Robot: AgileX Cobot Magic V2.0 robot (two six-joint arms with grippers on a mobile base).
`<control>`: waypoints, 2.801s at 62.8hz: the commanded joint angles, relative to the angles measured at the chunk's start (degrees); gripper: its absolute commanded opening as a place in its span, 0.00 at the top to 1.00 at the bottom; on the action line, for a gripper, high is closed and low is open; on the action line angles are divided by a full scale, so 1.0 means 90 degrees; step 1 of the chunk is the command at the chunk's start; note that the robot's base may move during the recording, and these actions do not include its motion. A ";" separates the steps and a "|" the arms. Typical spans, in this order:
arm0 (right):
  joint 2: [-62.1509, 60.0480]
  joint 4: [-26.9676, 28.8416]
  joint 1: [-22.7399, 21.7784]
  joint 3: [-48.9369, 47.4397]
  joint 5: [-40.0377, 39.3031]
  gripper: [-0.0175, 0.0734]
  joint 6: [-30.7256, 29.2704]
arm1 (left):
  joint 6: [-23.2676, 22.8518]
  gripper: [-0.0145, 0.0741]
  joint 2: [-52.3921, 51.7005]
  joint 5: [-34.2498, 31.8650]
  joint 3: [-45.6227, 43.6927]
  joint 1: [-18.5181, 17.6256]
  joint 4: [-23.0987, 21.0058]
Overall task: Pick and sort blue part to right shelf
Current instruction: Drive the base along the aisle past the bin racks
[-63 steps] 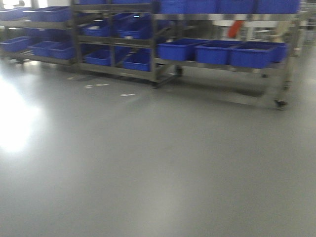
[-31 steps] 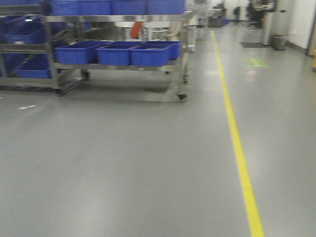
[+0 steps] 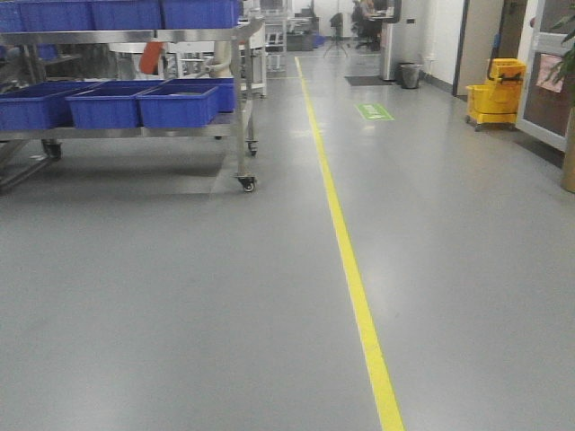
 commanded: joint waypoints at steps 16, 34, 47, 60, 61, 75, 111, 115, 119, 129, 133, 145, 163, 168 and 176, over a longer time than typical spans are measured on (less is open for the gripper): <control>0.0020 -0.0070 -0.0039 -0.0195 -0.0575 0.38 -0.0043 | 0.0000 0.51 0.0031 -0.0567 -0.0188 -0.0035 -0.0007; 0.0020 -0.0070 -0.0039 -0.0195 -0.0575 0.38 -0.0043 | 0.0000 0.51 0.0031 -0.0567 -0.0188 -0.0035 -0.0007; 0.0020 -0.0070 -0.0039 -0.0195 -0.0575 0.38 -0.0043 | 0.0000 0.51 0.0031 -0.0567 -0.0188 -0.0035 -0.0007; 0.0020 -0.0070 -0.0039 -0.0195 -0.0575 0.38 -0.0043 | 0.0000 0.51 0.0031 -0.0567 -0.0188 -0.0035 -0.0007; 0.0020 -0.0070 -0.0039 -0.0195 -0.0575 0.38 -0.0043 | 0.0000 0.51 0.0031 -0.0567 -0.0188 -0.0035 -0.0007; 0.0020 -0.0070 -0.0039 -0.0195 -0.0575 0.38 -0.0043 | 0.0000 0.51 0.0031 -0.0567 -0.0188 -0.0035 -0.0007; 0.0020 -0.0070 -0.0039 -0.0195 -0.0575 0.38 -0.0043 | 0.0000 0.51 0.0043 -0.0567 -0.0188 -0.0035 -0.0007; 0.0020 -0.0070 -0.0039 -0.0195 -0.0575 0.38 -0.0043 | 0.0000 0.51 0.0055 -0.0567 -0.0188 -0.0035 -0.0007; 0.0020 -0.0070 -0.0039 -0.0195 -0.0575 0.38 -0.0043 | 0.0000 0.51 0.0055 -0.0567 -0.0188 -0.0035 -0.0007; 0.0020 -0.0070 -0.0039 -0.0195 -0.0575 0.38 -0.0043 | 0.0000 0.51 0.0055 -0.0567 -0.0188 -0.0035 -0.0007; 0.0020 -0.0070 -0.0039 -0.0195 -0.0575 0.38 -0.0043 | 0.0000 0.51 0.0066 -0.0567 -0.0188 -0.0035 -0.0007; 0.0020 -0.0070 -0.0039 -0.0195 -0.0575 0.38 -0.0043 | 0.0000 0.51 0.0065 -0.0567 -0.0188 -0.0035 -0.0007; 0.0020 -0.0070 -0.0039 -0.0195 -0.0575 0.38 -0.0043 | 0.0000 0.51 0.0065 -0.0567 -0.0188 -0.0035 -0.0007; 0.0020 -0.0070 -0.0039 -0.0195 -0.0575 0.38 -0.0043 | 0.0000 0.51 0.0065 -0.0567 -0.0188 -0.0035 -0.0007; 0.0020 -0.0070 -0.0039 -0.0195 -0.0575 0.38 -0.0043 | 0.0000 0.51 0.0065 -0.0567 -0.0188 -0.0035 -0.0007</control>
